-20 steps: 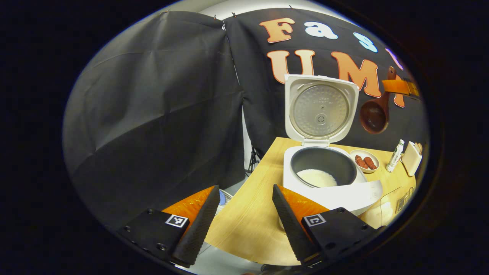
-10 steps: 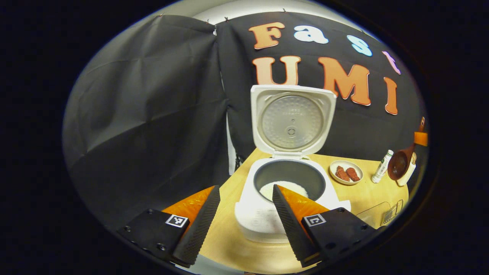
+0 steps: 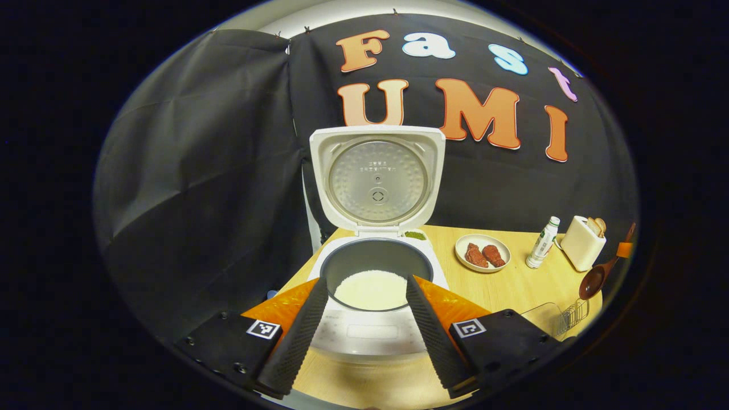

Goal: Close the left gripper, press the button to open the rice cooker; take a wooden spoon from the chopstick holder with the right hand, scoop a spoonful of rice and pour it into the rice cooker, then put the wooden spoon back into the chopstick holder.

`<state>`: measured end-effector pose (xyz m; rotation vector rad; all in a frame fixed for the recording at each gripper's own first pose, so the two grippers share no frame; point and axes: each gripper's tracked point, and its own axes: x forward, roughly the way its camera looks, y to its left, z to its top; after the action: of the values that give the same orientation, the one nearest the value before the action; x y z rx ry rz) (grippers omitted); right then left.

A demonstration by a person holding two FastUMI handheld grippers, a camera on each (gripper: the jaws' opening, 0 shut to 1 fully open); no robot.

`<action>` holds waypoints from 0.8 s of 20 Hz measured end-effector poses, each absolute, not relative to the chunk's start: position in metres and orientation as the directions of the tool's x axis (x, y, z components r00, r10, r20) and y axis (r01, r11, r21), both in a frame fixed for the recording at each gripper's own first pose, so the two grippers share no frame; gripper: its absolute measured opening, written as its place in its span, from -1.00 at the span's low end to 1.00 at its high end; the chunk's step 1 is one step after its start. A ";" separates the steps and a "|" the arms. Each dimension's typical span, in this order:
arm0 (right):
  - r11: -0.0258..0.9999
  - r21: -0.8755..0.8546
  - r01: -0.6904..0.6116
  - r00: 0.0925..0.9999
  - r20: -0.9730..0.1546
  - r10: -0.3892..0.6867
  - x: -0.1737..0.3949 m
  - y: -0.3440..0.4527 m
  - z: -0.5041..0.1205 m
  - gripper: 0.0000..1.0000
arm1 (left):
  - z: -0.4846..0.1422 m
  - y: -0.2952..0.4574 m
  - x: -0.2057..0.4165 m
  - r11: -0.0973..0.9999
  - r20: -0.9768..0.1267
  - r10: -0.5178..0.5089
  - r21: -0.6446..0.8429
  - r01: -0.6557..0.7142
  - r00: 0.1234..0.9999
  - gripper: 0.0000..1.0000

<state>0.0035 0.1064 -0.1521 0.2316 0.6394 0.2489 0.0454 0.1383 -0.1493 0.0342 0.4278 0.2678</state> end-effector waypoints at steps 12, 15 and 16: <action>0.949 0.314 -0.010 0.687 -0.688 0.234 -0.009 0.064 -0.247 -0.77 | -0.131 0.129 0.051 0.958 -0.398 0.287 0.135 -0.254 0.871 0.88; 0.937 0.348 0.020 0.669 -0.702 0.246 -0.006 0.063 -0.260 -0.77 | -0.122 0.141 0.061 0.952 -0.405 0.307 0.125 -0.280 0.861 0.84; 0.932 0.361 0.031 0.660 -0.708 0.252 -0.007 0.064 -0.264 -0.77 | -0.113 0.143 0.070 0.955 -0.400 0.296 0.108 -0.276 0.867 0.84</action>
<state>-0.0065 0.0637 -0.2637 0.3598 0.8453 0.1278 0.0696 0.1434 -0.1130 0.0479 0.4261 0.2997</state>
